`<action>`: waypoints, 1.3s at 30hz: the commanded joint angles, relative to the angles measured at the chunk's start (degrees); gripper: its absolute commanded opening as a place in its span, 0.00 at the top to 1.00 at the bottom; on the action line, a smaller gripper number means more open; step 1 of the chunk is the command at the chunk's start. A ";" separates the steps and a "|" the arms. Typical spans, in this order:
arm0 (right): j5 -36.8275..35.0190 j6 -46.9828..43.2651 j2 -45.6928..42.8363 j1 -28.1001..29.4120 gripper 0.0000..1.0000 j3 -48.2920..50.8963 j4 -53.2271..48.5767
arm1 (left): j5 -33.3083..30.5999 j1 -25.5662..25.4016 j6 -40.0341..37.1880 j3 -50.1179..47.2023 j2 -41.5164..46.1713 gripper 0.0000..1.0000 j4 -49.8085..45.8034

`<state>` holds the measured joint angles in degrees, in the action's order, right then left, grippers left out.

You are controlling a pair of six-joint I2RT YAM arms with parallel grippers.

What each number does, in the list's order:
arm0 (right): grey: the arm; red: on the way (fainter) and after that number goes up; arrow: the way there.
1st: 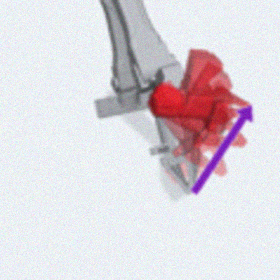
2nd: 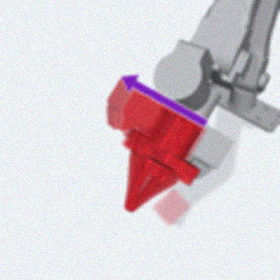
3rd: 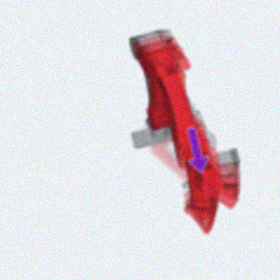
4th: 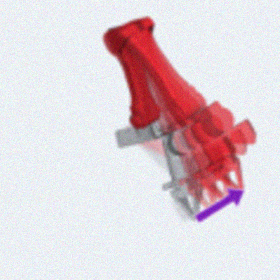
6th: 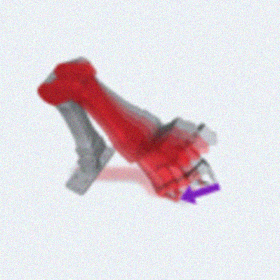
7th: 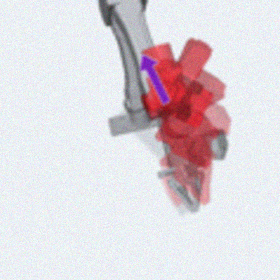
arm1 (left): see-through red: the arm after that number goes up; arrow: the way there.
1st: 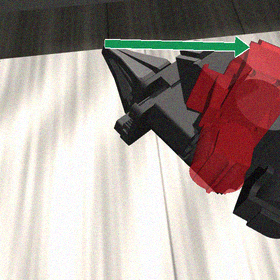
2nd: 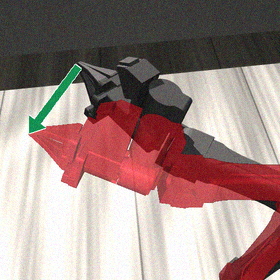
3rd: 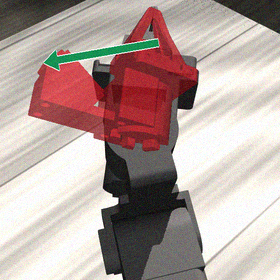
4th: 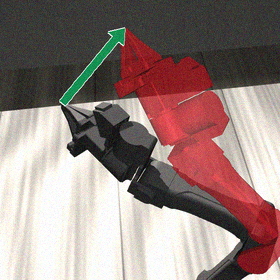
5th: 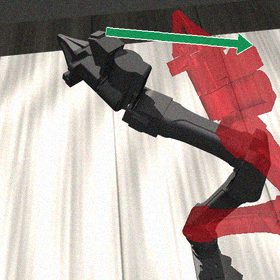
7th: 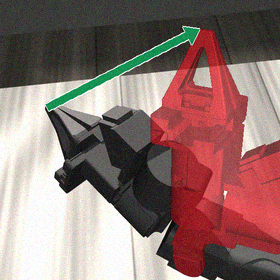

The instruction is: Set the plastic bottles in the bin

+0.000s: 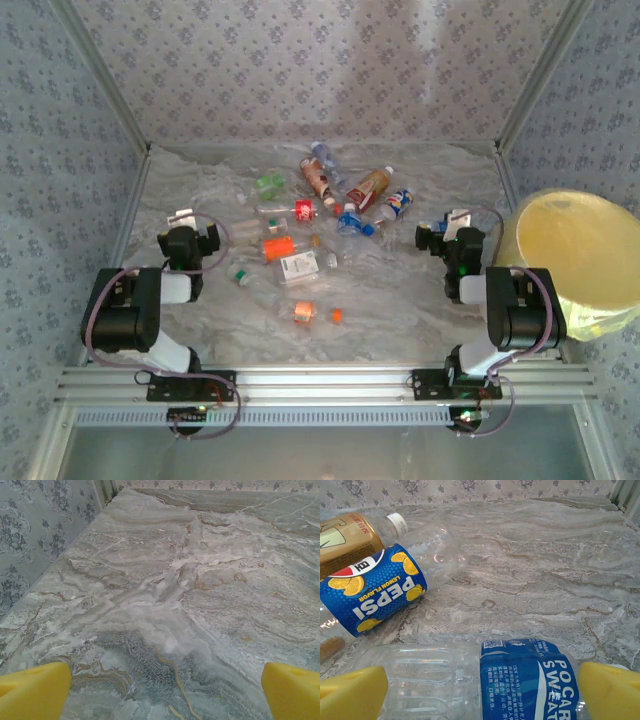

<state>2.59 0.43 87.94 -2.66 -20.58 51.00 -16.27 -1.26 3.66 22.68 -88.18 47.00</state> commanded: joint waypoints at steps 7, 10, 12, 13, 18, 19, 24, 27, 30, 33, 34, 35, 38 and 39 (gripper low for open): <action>-0.21 0.98 0.49 -0.24 0.00 -0.78 -0.91 | 0.33 0.07 0.30 -0.44 0.44 0.02 2.25; -0.21 0.98 0.48 -0.25 0.00 -0.78 -0.91 | 0.34 0.08 0.34 -0.44 0.44 0.02 2.26; -0.22 0.99 0.50 -0.24 0.00 -0.79 -0.97 | 0.31 0.07 0.30 -0.47 0.39 0.02 2.27; -0.21 0.99 0.52 -0.16 0.00 -0.78 -0.99 | 0.35 0.10 0.31 -0.44 0.38 0.02 2.22; 0.04 1.03 0.49 -0.20 0.00 -0.87 -1.16 | 0.35 0.11 0.29 -0.44 0.44 0.02 2.22; 0.05 1.02 0.53 -0.19 0.00 -0.87 -1.19 | 0.33 0.09 0.29 -0.39 0.42 0.02 2.22; 0.06 1.02 0.58 -0.18 0.00 -0.87 -1.17 | 0.32 0.11 0.29 -0.44 0.42 0.02 2.21; -0.22 0.99 0.48 -0.17 0.00 -0.88 -1.08 | 0.29 0.05 0.29 -0.44 0.44 0.02 2.30; 0.02 1.03 0.42 -0.16 0.00 -0.72 -0.99 | 0.32 0.04 0.21 -0.61 0.47 0.02 2.48; 0.07 0.91 -0.05 -0.21 0.00 -0.44 -0.43 | 0.22 0.10 0.30 -0.28 1.91 0.02 0.98; 0.02 0.12 -0.94 -0.07 0.00 -0.33 -0.50 | 1.21 0.08 0.11 -0.31 2.90 0.02 0.08; -0.26 -0.58 -2.38 0.37 0.00 -0.17 -1.23 | 1.67 -0.01 -0.35 -0.52 3.58 0.02 0.21; -1.41 -2.89 -7.83 2.30 0.00 -1.53 -8.48 | 0.61 -0.08 0.08 0.10 7.74 0.02 -4.77; -1.84 -4.12 -9.60 3.32 0.00 -2.56 -11.66 | -0.04 -0.08 0.38 0.54 9.36 0.02 -7.00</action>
<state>2.04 -0.91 82.96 -1.02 -20.71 46.02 -15.88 -1.26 3.66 22.68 -83.15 43.70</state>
